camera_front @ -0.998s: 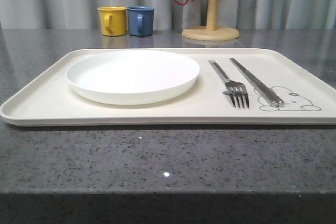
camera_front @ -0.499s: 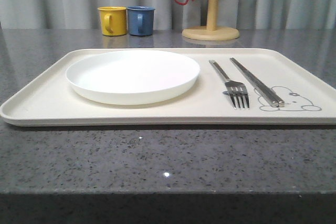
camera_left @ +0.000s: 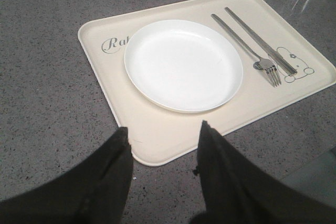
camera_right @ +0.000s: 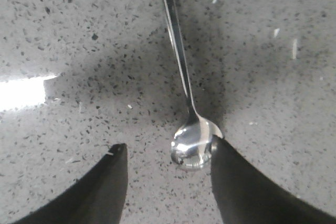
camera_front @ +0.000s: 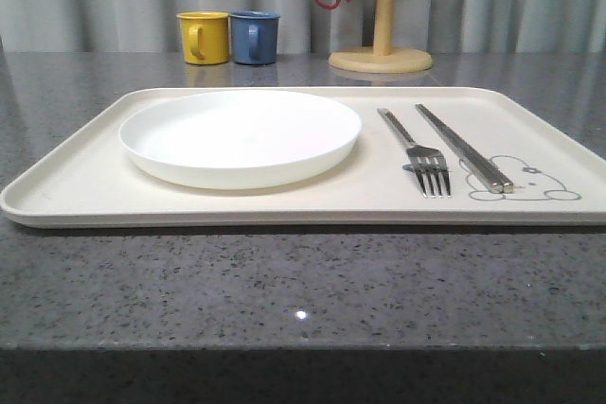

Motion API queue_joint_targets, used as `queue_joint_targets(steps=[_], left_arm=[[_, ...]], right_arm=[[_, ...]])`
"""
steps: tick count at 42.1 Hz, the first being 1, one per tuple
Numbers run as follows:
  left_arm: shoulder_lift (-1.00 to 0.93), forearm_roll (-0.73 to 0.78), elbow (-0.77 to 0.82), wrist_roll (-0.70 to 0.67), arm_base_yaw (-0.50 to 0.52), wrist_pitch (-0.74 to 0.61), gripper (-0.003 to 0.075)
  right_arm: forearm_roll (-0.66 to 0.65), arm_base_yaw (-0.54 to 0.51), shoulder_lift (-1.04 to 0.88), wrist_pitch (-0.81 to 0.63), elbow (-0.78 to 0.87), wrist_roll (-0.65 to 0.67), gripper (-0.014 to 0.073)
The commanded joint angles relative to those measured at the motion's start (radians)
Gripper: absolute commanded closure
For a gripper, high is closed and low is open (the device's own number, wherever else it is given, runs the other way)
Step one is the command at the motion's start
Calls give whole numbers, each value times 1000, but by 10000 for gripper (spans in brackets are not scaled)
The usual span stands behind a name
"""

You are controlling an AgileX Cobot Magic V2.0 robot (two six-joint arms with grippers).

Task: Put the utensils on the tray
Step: 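Move the right gripper to the spoon and grasp it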

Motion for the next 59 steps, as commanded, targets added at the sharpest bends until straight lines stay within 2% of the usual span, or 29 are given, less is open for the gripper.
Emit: queue_joint_targets(steps=[1,27,39,53,59], left_arm=[[2,-21,-23,0,-8,-69,426],[2,-21,-23,0,-8,-69,426],[2,-21,-23,0,-8,-69,426],[2,-21,-23,0,-8,-69,426],[2,-21,-23,0,-8,-69,426]], right_arm=[[-12,-6,-6,35,-22,-22,201],[-57,-23,69,-108,-22,-22,204],[-58,-27,78,-125,-22,-22,382],[-58,-30,78,-115,-22,-22,533],[-58,-30,77,-113,-22,-22,558]])
